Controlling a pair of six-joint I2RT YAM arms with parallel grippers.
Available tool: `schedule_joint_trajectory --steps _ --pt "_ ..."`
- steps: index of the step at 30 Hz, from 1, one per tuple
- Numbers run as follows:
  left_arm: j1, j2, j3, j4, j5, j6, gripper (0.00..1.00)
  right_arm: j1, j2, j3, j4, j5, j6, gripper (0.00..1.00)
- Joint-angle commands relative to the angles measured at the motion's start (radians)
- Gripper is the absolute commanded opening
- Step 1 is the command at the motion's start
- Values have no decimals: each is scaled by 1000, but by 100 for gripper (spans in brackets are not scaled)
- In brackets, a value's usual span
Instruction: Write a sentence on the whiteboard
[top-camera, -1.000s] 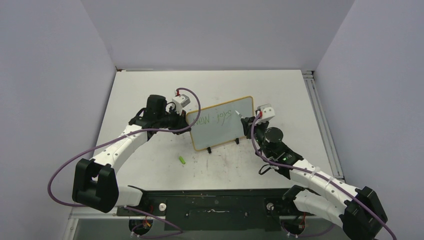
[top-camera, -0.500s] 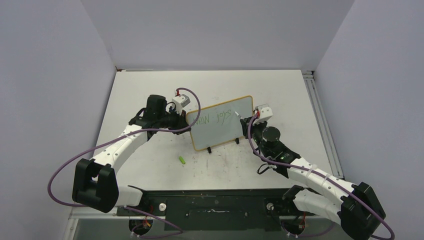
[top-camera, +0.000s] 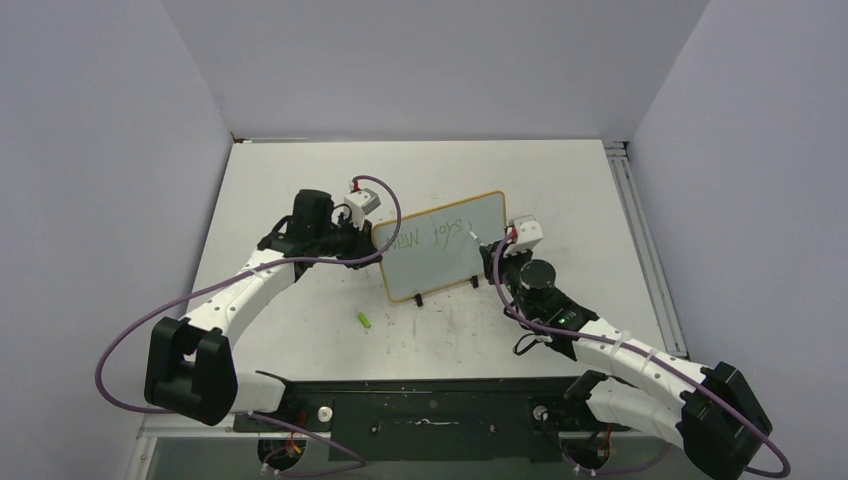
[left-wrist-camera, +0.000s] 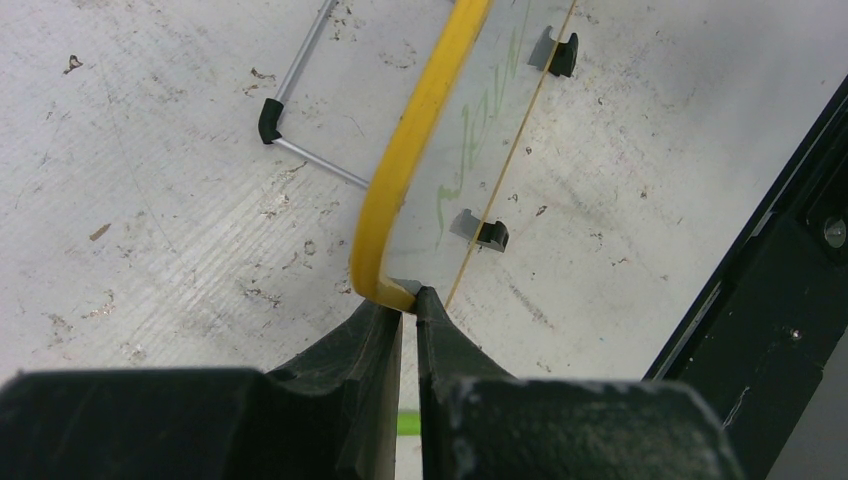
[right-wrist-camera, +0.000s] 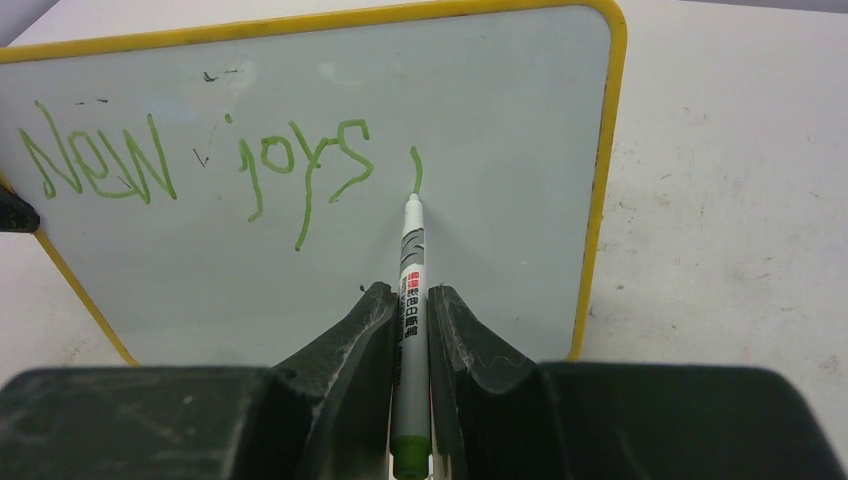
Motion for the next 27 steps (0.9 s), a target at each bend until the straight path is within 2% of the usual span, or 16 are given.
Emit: schedule_joint_trajectory --steps 1,10,27 --pt "-18 17 25 -26 -11 26 0 13 7 3 -3 38 7 5" --pt "-18 15 24 -25 -13 26 0 77 -55 52 -5 118 -28 5" --pt "-18 17 25 -26 -13 27 0 79 15 82 117 146 -84 5"
